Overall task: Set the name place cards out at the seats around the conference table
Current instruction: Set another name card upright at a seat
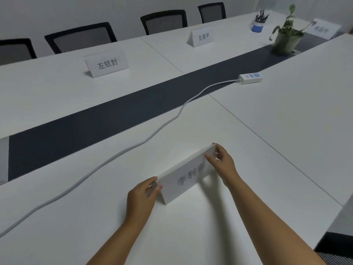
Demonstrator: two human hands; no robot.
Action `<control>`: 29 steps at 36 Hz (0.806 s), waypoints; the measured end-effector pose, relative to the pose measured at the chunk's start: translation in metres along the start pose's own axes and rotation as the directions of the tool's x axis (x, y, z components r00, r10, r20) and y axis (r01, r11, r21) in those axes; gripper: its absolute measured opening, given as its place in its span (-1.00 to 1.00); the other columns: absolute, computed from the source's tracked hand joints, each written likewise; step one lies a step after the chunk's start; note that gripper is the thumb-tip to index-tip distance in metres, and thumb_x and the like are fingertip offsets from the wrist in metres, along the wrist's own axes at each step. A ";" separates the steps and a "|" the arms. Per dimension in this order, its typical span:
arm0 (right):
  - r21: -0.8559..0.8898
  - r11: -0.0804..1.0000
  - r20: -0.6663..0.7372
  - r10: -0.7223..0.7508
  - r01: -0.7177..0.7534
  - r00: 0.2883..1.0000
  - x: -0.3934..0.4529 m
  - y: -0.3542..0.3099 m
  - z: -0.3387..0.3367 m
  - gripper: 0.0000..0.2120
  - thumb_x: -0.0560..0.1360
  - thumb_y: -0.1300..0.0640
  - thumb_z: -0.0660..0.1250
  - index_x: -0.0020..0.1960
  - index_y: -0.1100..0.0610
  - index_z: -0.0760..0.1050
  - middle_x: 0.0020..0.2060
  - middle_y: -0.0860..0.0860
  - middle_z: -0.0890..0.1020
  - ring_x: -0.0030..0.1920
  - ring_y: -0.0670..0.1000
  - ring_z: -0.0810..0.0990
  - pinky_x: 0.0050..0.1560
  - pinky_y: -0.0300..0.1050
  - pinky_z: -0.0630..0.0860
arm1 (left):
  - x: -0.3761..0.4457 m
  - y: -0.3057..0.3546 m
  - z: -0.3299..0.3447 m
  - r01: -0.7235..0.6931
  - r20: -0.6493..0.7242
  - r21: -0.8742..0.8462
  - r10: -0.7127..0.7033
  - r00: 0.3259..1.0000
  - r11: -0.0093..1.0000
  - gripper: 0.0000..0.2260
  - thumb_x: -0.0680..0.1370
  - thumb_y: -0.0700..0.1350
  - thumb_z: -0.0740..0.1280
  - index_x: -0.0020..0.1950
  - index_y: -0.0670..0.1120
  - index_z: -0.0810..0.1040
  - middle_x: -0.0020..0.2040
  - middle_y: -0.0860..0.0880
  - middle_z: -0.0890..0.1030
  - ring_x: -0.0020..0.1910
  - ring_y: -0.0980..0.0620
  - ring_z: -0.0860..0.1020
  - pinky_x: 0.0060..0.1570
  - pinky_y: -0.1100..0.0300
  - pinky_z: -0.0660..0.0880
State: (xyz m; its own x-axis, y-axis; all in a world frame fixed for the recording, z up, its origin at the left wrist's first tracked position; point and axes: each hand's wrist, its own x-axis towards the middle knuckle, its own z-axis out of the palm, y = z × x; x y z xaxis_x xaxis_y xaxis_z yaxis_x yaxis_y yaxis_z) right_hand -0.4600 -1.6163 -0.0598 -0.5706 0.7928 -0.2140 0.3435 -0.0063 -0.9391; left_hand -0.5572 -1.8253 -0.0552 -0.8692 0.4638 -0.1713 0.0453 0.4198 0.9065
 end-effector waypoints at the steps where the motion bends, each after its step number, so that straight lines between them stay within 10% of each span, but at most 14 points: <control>1: 0.002 1.000 -0.004 0.006 -0.006 1.000 0.000 0.000 0.001 -0.63 0.44 0.16 0.33 0.23 0.05 0.42 0.18 0.00 0.53 0.22 0.03 0.46 0.24 0.02 0.42 | 0.000 0.000 0.000 -0.006 0.001 0.006 0.006 1.000 1.000 -0.74 0.42 -0.24 0.39 0.11 -0.21 0.56 -0.02 -0.04 0.56 -0.03 0.02 0.53 0.04 0.21 0.41; 29: 0.061 0.998 -0.055 0.033 -0.030 0.998 -0.013 0.008 0.003 -0.62 0.44 0.18 0.34 0.24 0.05 0.40 0.17 0.04 0.52 0.19 0.11 0.48 0.21 0.02 0.42 | -0.006 -0.003 -0.004 -0.039 0.002 0.018 0.039 0.999 0.999 -0.75 0.44 -0.24 0.37 0.11 -0.21 0.56 -0.02 0.00 0.55 -0.01 0.03 0.53 0.02 0.25 0.38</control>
State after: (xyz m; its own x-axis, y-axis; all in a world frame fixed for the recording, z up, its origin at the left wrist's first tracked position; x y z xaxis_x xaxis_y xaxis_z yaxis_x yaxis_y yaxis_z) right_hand -0.4524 -1.6282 -0.0649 -0.5173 0.8243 -0.2301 0.3143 -0.0670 -0.9469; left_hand -0.5540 -1.8330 -0.0552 -0.8656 0.4817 -0.1368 0.0882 0.4156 0.9052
